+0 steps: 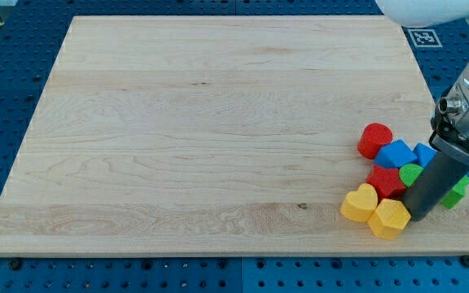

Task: Move yellow hexagon along with yellow heart to center

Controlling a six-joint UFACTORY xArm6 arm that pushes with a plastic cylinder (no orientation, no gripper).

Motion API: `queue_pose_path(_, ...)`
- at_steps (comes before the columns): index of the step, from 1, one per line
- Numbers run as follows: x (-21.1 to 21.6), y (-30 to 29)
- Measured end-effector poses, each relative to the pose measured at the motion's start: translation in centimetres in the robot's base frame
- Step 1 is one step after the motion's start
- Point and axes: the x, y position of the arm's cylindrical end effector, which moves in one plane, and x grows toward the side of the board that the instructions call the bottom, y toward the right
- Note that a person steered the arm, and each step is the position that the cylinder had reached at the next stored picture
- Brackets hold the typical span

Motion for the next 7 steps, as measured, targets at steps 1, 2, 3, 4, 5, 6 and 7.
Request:
queue_pose_path(1,0.2,0.3)
queue_pose_path(2,2.7,1.9)
queue_pose_path(3,3.7,1.9)
queue_pose_path(4,3.7,-0.3)
queue_pose_path(5,3.7,-1.9)
queue_pose_path(6,3.8,-1.9)
queue_pose_path(7,3.6,-2.3)
